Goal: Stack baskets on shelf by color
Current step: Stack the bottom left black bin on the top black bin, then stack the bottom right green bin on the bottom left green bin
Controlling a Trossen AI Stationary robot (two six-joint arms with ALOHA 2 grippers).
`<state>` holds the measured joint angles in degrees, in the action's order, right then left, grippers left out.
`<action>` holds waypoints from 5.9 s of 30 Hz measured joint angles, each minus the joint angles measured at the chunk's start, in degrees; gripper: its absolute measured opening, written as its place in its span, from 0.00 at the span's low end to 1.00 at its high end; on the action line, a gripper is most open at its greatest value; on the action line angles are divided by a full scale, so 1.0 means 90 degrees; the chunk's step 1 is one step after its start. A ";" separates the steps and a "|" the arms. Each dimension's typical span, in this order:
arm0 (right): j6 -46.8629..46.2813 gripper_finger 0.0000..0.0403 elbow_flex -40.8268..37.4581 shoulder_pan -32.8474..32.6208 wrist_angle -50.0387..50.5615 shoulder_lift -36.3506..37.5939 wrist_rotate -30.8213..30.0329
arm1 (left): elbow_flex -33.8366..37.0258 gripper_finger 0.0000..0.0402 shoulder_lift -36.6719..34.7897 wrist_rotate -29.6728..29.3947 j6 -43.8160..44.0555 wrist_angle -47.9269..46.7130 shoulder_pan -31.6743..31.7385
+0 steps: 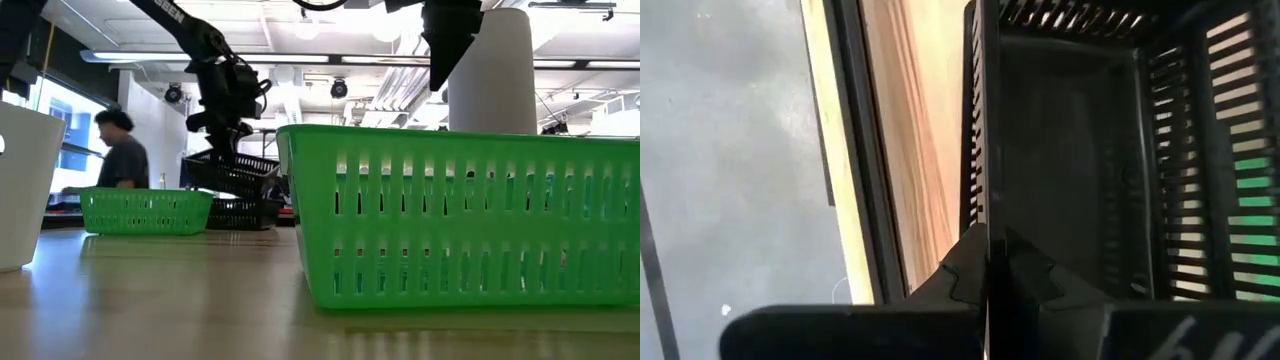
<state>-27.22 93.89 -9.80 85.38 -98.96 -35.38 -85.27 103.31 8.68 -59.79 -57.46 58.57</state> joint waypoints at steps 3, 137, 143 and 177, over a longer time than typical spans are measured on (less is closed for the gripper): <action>0.0000 0.29 0.0000 0.0000 -0.0008 0.0000 0.0000 | 0.0000 0.00 0.0104 0.0166 -0.0004 0.0002 0.0026; -0.0591 0.29 -0.3471 -0.1460 -0.1622 -0.0002 0.3648 | 0.0019 0.13 -0.1892 0.0961 0.4474 -0.0652 -0.2792; -0.0989 0.28 -0.3881 -0.1460 -0.2084 -0.0002 0.3677 | 0.0326 0.13 -0.1889 0.0963 0.4742 -0.0627 -0.2986; -0.1777 0.00 -0.2726 -0.1460 -0.0762 0.0880 0.2948 | 0.1517 0.13 -0.3339 -0.0533 0.6111 -0.0260 -0.4497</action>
<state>-43.22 69.35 -22.94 78.53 -91.04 -8.84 -71.62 73.25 3.88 -4.79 -59.81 18.09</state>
